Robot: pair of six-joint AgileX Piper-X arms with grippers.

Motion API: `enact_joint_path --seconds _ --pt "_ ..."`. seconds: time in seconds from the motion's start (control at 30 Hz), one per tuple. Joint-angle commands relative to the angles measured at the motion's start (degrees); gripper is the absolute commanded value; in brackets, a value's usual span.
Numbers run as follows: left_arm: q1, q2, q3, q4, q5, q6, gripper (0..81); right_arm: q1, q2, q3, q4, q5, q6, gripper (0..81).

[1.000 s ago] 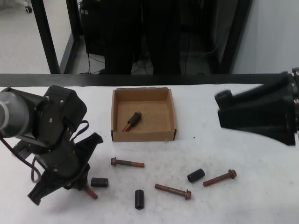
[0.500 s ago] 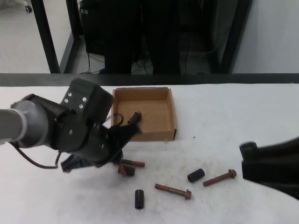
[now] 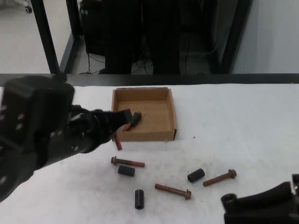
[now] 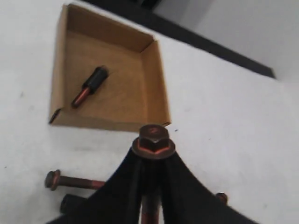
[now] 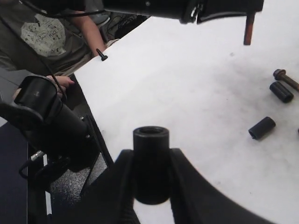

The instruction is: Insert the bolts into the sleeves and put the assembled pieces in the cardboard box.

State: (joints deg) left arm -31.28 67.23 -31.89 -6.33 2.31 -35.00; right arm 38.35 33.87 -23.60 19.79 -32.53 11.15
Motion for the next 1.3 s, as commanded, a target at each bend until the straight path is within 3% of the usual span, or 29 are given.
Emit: enact_joint_path --seconds 0.0,0.27,0.6,0.77,1.0,1.27 --pt "-0.9 -3.2 1.0 -3.4 0.8 2.9 0.8 4.1 -0.5 3.6 -7.9 3.7 4.2 0.2" --pt "-5.9 -16.1 5.0 -6.6 1.2 9.8 0.8 8.9 -0.3 10.6 -16.0 10.3 4.7 0.2" --pt "-10.4 -28.5 19.0 -11.5 1.9 11.5 0.8 9.6 8.0 16.1 -29.3 13.6 4.9 0.2" --pt "-12.2 -28.9 25.3 -23.6 2.8 11.5 0.8 9.6 18.6 16.1 -39.1 12.9 3.8 0.2" --pt "-12.3 -28.9 26.4 -28.2 7.2 15.0 0.8 9.6 34.3 13.8 -52.8 11.8 3.8 0.2" --pt "-12.3 -28.9 26.4 -30.9 9.0 16.6 0.8 9.6 39.8 8.5 -56.7 11.7 2.6 0.2"
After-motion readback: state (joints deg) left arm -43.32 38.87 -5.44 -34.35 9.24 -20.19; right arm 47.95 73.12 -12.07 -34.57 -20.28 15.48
